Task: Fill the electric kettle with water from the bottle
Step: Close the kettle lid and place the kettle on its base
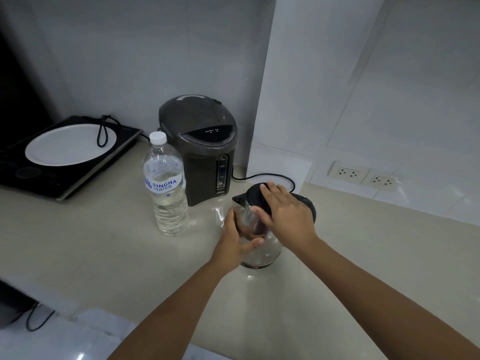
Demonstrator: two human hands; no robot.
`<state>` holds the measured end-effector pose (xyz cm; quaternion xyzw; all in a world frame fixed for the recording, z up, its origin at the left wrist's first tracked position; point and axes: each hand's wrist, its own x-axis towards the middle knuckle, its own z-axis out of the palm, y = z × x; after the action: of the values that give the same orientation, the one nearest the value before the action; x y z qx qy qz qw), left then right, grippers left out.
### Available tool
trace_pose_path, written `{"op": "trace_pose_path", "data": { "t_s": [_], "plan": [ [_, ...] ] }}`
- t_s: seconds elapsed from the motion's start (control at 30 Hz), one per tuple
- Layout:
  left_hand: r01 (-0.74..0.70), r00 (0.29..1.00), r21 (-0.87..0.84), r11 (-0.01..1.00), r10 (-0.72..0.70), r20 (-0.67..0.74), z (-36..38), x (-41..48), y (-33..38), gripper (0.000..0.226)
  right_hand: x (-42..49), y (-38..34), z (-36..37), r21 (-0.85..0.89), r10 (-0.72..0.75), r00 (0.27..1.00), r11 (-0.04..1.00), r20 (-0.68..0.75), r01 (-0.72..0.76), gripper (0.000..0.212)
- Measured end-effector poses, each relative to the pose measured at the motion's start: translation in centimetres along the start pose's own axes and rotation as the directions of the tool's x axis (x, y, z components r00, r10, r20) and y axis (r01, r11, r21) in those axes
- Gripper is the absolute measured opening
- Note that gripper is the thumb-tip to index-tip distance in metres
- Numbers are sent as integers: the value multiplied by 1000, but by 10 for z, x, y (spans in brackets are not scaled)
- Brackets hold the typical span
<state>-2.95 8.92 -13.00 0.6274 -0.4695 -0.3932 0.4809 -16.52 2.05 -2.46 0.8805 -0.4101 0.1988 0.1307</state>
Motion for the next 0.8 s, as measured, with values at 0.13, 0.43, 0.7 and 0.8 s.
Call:
{"op": "trace_pose_path", "data": {
  "t_s": [0.13, 0.43, 0.7, 0.8],
  "plan": [
    [18, 1000, -25, 1000, -18, 16, 0, -1, 0, 125, -6, 1, -3, 60, 13, 994, 998, 107, -20, 69],
    [27, 999, -56, 998, -26, 24, -4, -1, 3, 120, -52, 33, 10, 602, 459, 840, 594, 290, -533, 88],
    [122, 977, -11, 993, -118, 177, -12, 5, 7, 137, -61, 43, 17, 831, 440, 810, 214, 388, -514, 91],
    [147, 983, -69, 987, -138, 118, -5, 7, 6, 145, -63, 43, 22, 838, 469, 809, 223, 355, -497, 89]
  ]
}}
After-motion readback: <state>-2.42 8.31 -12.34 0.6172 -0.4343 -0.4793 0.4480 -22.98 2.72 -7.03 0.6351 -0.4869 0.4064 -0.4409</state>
